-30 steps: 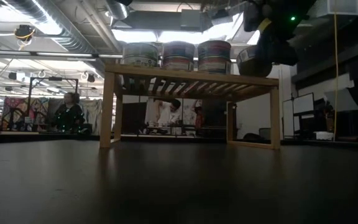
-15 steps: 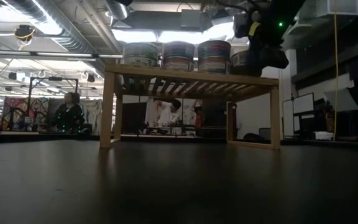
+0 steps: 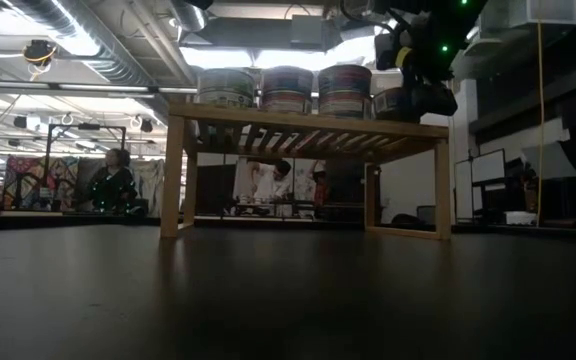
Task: Stack canned seafood by type on shelf
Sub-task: Put the blue tuna can on the shelf
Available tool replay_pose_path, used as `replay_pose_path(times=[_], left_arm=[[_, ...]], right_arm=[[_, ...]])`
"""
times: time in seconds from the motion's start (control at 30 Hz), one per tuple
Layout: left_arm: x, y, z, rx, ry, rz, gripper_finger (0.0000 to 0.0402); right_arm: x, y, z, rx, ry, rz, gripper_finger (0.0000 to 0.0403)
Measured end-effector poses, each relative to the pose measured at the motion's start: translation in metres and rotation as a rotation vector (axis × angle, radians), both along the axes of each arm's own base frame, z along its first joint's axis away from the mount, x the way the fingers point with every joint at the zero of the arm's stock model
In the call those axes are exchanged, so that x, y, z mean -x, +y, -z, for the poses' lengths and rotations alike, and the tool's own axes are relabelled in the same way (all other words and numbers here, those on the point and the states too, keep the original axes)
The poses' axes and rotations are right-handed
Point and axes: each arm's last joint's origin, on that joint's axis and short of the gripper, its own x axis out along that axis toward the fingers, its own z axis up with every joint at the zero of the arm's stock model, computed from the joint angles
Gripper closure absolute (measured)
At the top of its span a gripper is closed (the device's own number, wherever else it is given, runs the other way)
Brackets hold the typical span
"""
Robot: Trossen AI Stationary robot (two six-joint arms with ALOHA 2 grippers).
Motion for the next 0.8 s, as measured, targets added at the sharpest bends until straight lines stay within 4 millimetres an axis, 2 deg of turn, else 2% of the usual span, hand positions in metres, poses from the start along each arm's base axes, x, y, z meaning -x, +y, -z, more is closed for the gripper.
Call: replay_pose_path(times=[0.3, 0.53, 0.8], left_arm=[[-0.0001, 0.0002, 0.0001, 0.0, 0.0, -0.001, 0.0247], [-0.0001, 0.0002, 0.0, 0.0, 0.0, -0.001, 0.0247], [-0.0001, 0.0002, 0.0001, 0.0, 0.0, -0.001, 0.0247]], right_arm=[[-0.0022, 0.0016, 0.0006, -0.049, -0.007, -0.035, 0.0177], [-0.0031, 0.0009, 0.002, -0.004, 0.048, -0.049, 0.0177], [-0.0055, 0.0008, 0.0028, -0.008, 0.034, -0.051, 0.0127]])
